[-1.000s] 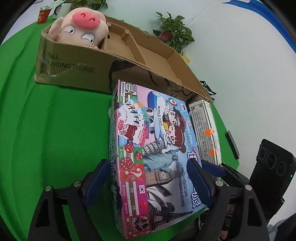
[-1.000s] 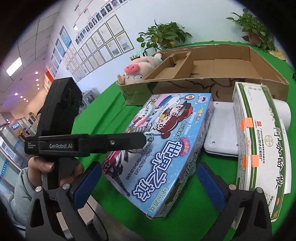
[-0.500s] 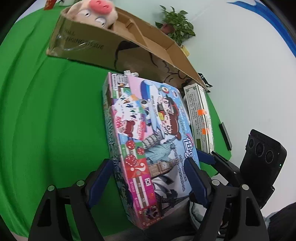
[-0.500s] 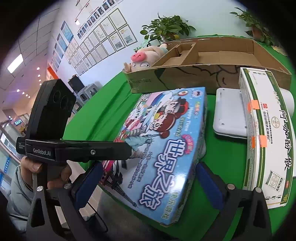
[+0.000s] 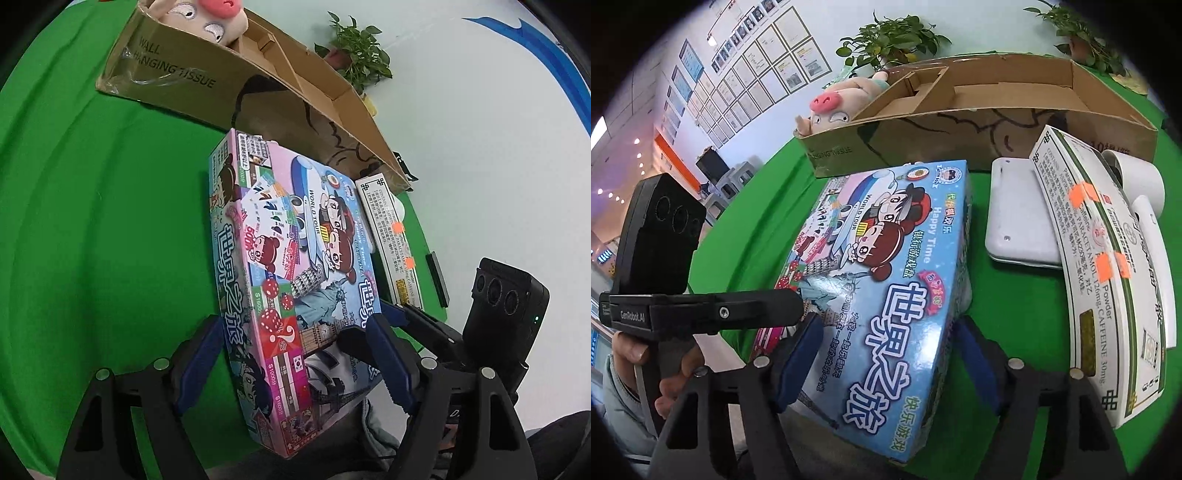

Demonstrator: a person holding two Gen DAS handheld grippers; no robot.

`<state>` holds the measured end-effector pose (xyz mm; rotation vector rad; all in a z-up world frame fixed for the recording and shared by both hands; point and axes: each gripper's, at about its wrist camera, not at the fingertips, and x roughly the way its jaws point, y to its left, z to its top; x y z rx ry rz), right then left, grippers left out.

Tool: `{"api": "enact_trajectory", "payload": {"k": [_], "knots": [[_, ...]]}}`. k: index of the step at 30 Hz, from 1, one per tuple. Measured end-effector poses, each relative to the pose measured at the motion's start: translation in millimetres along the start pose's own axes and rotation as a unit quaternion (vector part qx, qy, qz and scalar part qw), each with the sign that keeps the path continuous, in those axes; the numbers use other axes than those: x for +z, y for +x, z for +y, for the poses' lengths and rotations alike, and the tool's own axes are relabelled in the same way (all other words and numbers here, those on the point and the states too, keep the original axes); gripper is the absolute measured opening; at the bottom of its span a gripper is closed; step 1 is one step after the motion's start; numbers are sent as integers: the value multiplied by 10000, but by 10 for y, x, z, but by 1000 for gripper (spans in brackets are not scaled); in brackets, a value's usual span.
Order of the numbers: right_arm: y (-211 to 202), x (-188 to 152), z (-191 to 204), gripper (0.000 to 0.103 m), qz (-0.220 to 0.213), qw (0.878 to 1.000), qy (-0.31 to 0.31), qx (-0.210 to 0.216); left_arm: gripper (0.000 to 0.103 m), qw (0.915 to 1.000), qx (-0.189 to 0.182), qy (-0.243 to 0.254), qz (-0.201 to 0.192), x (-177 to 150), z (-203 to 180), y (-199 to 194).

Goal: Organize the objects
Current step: 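Lift the game box with the left tool and tilt it upright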

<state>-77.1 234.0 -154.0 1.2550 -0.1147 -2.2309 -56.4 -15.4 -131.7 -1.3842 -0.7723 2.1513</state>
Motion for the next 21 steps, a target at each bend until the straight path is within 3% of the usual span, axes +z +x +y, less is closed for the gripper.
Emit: {"api": "enact_trajectory", "payload": {"k": [3, 9, 21], "knots": [[8, 7, -13, 73, -24, 10000, 38, -10, 72, 9999, 73, 70, -15, -32, -12, -18], [29, 42, -24, 70, -105, 9999, 32, -102, 53, 9998, 123, -133, -111, -7, 75, -39], [2, 63, -113, 60, -116, 9997, 218, 31, 62, 9980, -298, -518, -193, 36, 226, -47]]}}
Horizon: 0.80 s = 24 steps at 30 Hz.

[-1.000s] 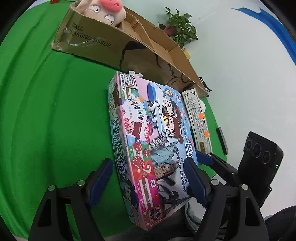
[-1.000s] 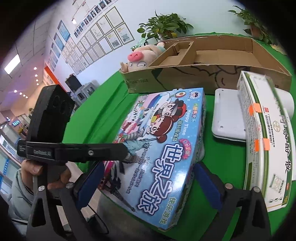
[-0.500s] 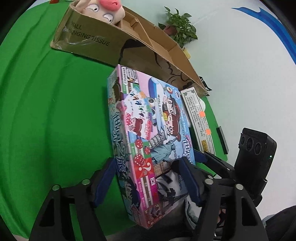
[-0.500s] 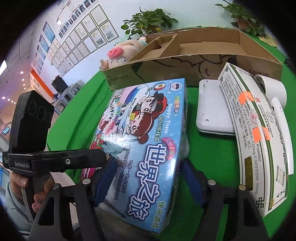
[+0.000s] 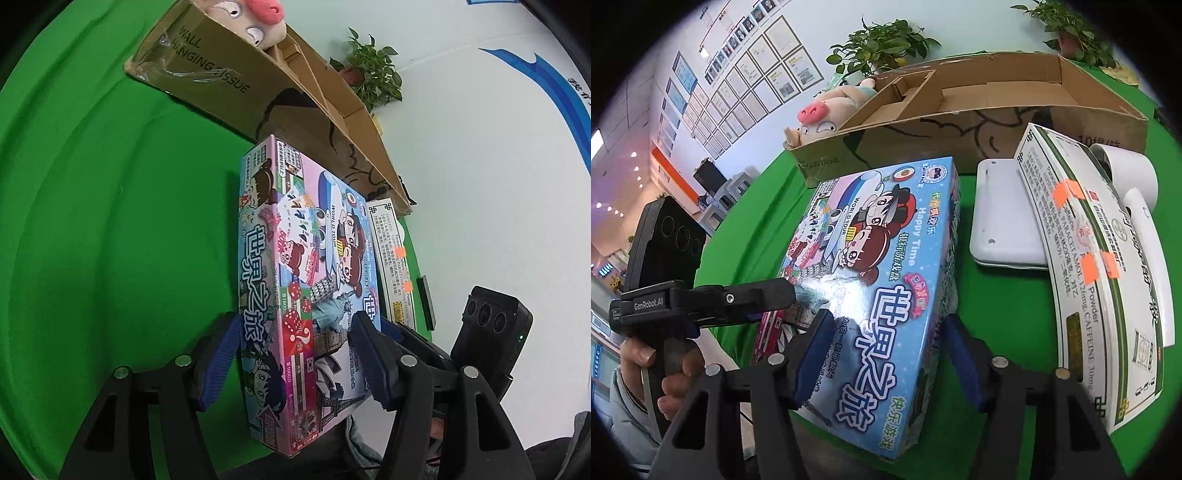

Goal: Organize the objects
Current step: 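Lift the game box with the left tool and tilt it upright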

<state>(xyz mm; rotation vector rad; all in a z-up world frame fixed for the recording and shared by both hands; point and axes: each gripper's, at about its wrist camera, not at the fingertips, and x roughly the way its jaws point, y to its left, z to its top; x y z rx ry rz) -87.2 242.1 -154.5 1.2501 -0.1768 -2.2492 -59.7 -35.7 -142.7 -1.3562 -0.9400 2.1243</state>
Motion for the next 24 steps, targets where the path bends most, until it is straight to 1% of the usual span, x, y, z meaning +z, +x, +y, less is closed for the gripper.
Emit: {"api": "enact_trajectory", "payload": {"k": [2, 5, 7, 9, 11, 14, 16, 20, 24], "knots": [[3, 4, 3, 60, -2, 10000, 5, 0, 68, 10000, -23, -42, 13, 13, -4, 15], [3, 6, -5, 60, -2, 10000, 28, 28, 71, 10000, -38, -22, 35, 45, -46, 73], [0, 4, -7, 60, -2, 10000, 32, 36, 71, 10000, -15, 46, 23, 23, -57, 64], [-1, 4, -10, 60, -3, 10000, 29, 42, 68, 10000, 30, 52, -10, 1, -63, 38], [-2, 4, -8, 60, 1, 10000, 13, 29, 57, 9999, 131, -9, -47, 0, -58, 38], [-3, 9, 2, 60, 16, 10000, 42, 6, 46, 9995, 297, -70, -81, -6, -50, 34], [-11, 10, 26, 60, -15, 10000, 8, -36, 43, 9991, 394, -40, -117, -11, -72, 21], [-23, 14, 62, 59, -70, 10000, -19, -53, 44, 9970, 677, 202, -323, -13, -221, -44], [-113, 54, 131, 58, -310, 9995, -72, -44, 44, 9941, 803, 464, -557, 22, -411, -158]]}}
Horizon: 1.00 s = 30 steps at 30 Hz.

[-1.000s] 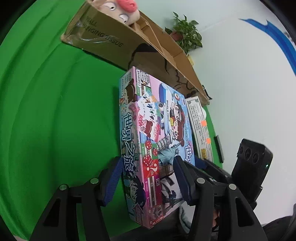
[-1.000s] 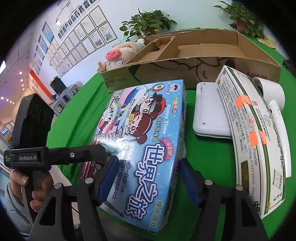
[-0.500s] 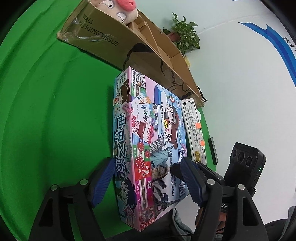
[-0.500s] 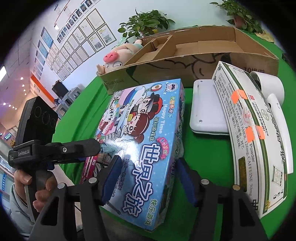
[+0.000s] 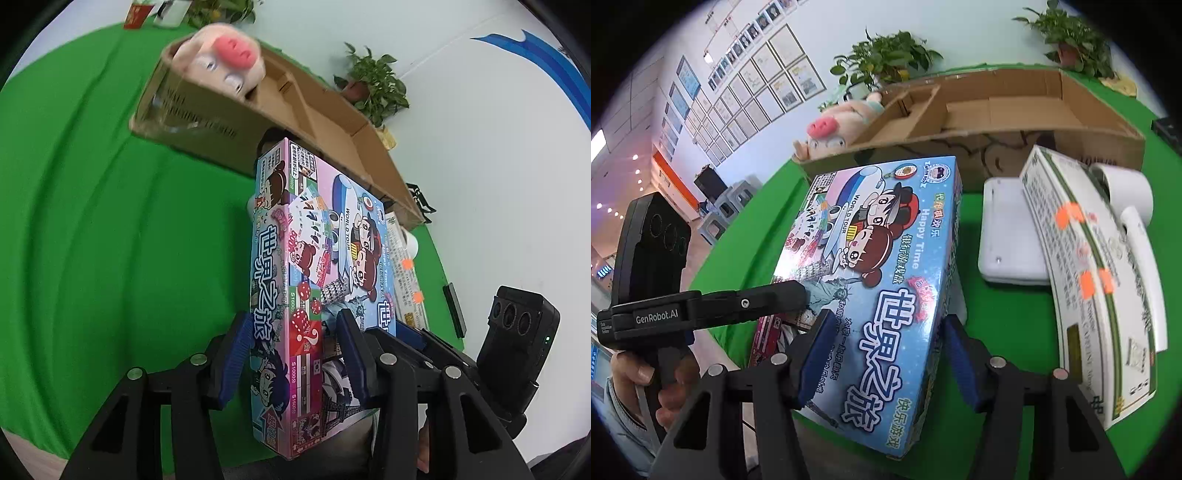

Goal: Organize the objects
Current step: 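Carry the upright game box with the left tool over the cardboard box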

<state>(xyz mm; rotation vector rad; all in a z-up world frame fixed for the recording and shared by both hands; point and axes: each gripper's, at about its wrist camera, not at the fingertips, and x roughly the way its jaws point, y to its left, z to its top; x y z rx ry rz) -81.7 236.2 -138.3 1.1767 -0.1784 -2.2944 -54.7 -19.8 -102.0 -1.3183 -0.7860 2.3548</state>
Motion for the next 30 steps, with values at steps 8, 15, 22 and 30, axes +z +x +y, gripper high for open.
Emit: {"api": "enact_trajectory", "payload": {"k": [8, 15, 22, 30], "knots": [[-241, 293, 121, 56, -695, 9971, -267, -160, 45, 9980, 12, 385, -495, 281, -348, -225], [-325, 469, 76, 56, -1031, 9938, -269, -321, 45, 9958, -63, 684, -604, 485, -526, -289], [-401, 595, -15, 55, -1262, 9908, -213, -449, 45, 9940, -153, 851, -668, 786, -717, -156], [-403, 789, -107, 55, -1455, 9877, -206, -541, 45, 9921, -209, 1008, -723, 1109, -841, -24]]}}
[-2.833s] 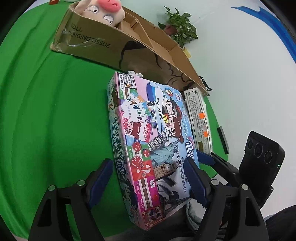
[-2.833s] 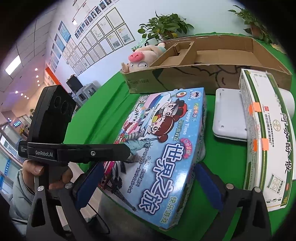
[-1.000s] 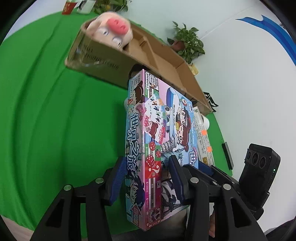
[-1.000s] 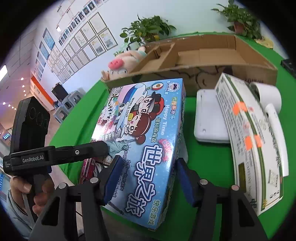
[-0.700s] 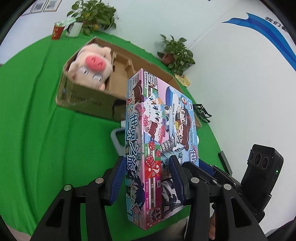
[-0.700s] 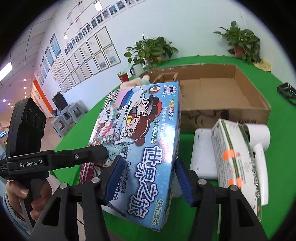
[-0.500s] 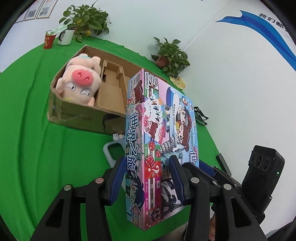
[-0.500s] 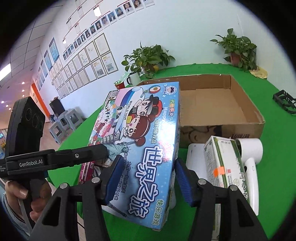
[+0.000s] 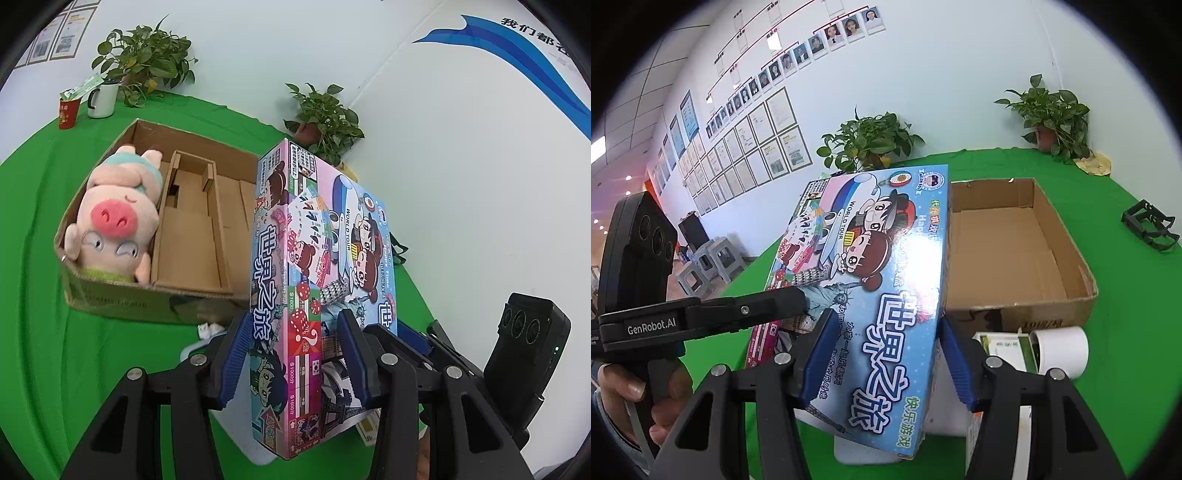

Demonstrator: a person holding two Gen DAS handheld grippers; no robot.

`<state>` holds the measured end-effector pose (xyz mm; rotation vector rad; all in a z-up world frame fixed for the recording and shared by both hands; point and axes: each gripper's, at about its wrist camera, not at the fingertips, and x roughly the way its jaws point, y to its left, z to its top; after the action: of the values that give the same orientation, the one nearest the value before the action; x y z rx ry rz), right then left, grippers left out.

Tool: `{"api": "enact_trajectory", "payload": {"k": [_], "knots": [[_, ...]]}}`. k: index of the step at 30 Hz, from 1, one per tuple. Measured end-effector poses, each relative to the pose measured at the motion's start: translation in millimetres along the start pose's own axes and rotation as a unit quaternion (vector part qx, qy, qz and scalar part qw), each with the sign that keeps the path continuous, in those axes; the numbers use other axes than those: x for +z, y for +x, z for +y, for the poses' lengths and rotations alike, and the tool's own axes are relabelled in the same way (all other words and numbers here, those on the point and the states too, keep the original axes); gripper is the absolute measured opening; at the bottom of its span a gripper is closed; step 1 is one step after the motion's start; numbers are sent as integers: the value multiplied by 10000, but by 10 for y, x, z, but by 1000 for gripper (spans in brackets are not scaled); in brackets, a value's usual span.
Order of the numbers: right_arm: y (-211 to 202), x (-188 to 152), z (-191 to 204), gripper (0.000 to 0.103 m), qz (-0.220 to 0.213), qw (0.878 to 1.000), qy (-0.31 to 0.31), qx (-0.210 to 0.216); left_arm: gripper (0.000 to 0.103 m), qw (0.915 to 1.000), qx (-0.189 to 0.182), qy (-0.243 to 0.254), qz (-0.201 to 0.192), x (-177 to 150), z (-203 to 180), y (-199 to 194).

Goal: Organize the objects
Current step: 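Carry the upright game box with the left tool over the cardboard box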

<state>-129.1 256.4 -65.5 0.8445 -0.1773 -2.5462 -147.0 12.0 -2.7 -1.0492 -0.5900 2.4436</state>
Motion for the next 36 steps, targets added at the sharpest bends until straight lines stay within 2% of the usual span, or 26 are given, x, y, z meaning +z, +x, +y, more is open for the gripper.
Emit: {"api": "enact_trajectory", "payload": {"k": [14, 21, 27, 36], "knots": [[235, 523, -301, 55, -247, 9996, 127, -34, 45, 9996, -47, 267, 1, 742, -151, 401], [418, 758, -515, 55, -171, 9996, 222, 5, 45, 9995, 30, 299, 95, 1064, -162, 710], [699, 804, -724, 55, 128, 9991, 394, 95, 45, 9990, 197, 199, 354, 1175, 11, 1072], [1203, 631, -940, 55, 831, 9940, 653, 274, 45, 9948, 607, -19, 823, 1063, 386, 1548]]}}
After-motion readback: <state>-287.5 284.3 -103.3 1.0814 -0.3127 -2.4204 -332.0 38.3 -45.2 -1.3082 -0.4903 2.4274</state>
